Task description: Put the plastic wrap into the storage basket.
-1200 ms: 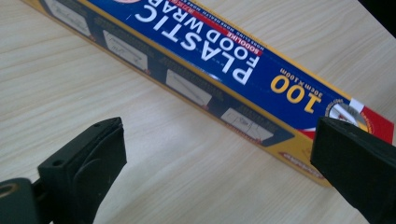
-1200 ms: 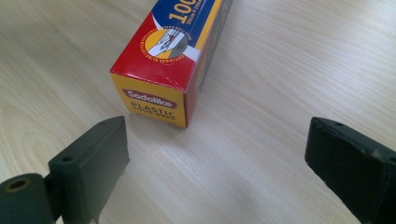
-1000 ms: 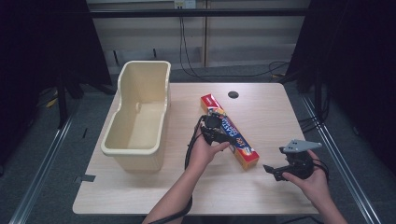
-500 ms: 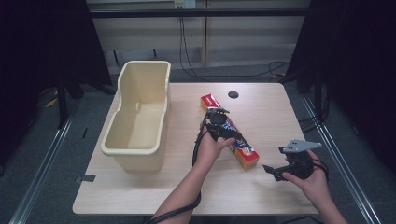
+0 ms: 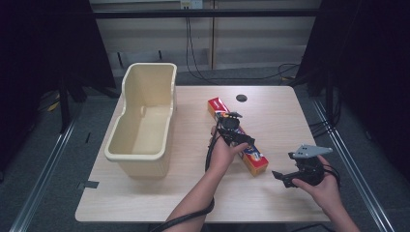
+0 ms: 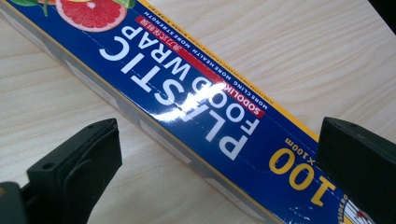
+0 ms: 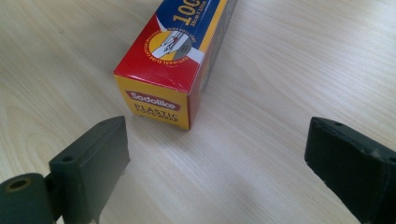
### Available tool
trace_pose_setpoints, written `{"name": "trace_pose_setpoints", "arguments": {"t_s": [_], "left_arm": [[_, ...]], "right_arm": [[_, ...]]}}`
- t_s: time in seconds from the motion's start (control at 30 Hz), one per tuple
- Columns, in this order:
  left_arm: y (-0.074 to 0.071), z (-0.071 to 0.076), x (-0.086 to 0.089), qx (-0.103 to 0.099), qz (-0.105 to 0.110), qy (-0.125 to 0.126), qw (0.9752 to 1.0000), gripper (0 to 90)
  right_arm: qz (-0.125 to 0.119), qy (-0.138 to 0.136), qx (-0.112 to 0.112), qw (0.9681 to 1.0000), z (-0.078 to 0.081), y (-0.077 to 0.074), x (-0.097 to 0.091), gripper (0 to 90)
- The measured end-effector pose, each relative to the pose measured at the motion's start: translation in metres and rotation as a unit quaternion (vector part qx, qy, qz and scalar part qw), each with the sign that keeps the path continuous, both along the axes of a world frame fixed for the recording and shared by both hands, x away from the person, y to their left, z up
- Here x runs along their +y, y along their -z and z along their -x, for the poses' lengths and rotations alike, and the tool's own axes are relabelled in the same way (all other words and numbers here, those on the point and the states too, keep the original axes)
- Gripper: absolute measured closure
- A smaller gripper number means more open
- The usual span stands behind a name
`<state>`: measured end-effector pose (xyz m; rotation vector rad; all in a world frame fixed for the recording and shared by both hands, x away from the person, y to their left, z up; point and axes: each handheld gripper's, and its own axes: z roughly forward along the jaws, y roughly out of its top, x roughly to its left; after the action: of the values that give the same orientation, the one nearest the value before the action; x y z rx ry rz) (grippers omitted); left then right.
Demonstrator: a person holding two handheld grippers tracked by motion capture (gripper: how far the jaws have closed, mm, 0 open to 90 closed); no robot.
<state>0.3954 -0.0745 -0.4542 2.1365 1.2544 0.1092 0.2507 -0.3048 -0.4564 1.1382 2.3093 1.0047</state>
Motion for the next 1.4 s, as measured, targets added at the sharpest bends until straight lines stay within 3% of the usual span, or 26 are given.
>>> {"name": "trace_pose_setpoints", "arguments": {"t_s": [0.43, 0.6, 0.83, 0.97, 1.1, 1.4], "left_arm": [[0.006, -0.004, -0.010, 0.006, 0.001, -0.038, 0.9992, 0.0], [0.011, -0.004, -0.017, 0.014, 0.017, -0.062, 0.9978, 0.0], [0.013, -0.006, -0.019, 0.023, 0.008, -0.077, 0.9967, 0.0], [0.016, -0.005, -0.020, 0.024, 0.016, -0.086, 0.9959, 0.0], [0.014, -0.005, -0.016, 0.036, 0.009, -0.072, 0.9967, 1.3], [0.004, 0.004, 0.009, 0.070, -0.004, -0.048, 0.9963, 17.7]], "right_arm": [[-0.005, 0.005, -0.002, 1.0000, 0.000, -0.001, -0.002, 6.3], [-0.009, 0.004, -0.002, 1.0000, 0.000, -0.002, -0.003, 6.5], [-0.009, 0.009, -0.006, 0.9999, 0.000, -0.002, -0.004, 6.7], [-0.014, 0.005, -0.005, 0.9999, 0.000, -0.003, -0.004, 6.9], [-0.013, 0.008, -0.006, 0.9999, 0.001, -0.003, -0.005, 6.9], [-0.017, 0.011, -0.006, 0.9998, 0.001, -0.004, -0.006, 6.9]]}}
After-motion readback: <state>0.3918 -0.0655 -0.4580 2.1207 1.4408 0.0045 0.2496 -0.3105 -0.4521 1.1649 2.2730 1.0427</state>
